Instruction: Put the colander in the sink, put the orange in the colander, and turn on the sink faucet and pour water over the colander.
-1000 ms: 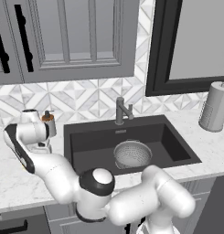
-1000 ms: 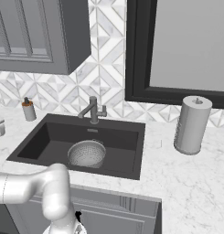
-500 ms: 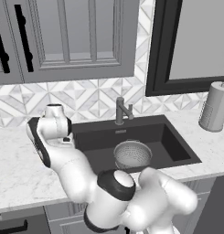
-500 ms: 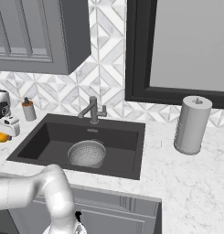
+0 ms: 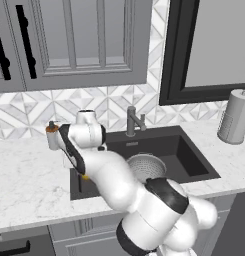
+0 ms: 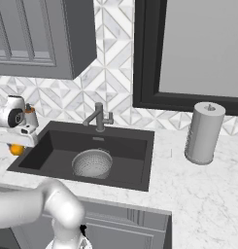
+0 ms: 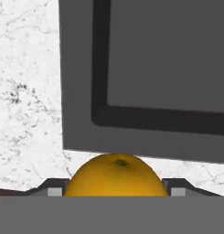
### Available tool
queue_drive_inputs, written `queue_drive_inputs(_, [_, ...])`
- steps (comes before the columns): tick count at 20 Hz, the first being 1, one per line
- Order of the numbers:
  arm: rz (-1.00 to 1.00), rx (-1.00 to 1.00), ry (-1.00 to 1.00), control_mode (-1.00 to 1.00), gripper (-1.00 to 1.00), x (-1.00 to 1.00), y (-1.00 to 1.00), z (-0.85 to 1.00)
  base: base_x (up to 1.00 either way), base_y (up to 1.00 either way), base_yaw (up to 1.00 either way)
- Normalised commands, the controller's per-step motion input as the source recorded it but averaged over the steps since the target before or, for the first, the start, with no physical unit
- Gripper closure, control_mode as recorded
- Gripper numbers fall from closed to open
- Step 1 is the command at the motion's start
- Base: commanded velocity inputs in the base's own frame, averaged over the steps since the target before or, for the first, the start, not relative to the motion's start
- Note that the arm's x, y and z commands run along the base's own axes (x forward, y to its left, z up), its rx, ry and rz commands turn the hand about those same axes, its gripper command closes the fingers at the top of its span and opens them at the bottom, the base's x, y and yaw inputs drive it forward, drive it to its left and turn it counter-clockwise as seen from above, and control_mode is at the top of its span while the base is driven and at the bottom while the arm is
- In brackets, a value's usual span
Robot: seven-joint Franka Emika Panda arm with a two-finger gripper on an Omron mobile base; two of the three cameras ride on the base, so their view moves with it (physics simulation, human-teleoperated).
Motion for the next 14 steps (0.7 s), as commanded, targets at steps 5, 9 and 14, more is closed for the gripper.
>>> queue_drive_inputs(5, [0.19, 0.00, -0.04, -1.00, 1.00, -0.21, -0.93, 0.23, 0.00, 0.00, 0.00])
queue_drive_inputs(9, [0.21, 0.00, -0.04, -1.00, 1.00, -0.12, -0.89, 0.22, 0.00, 0.00, 0.00])
queue_drive_inputs(14, [0.21, 0.00, -0.23, -1.00, 1.00, -0.25, -0.83, 0.08, 0.00, 0.00, 0.00])
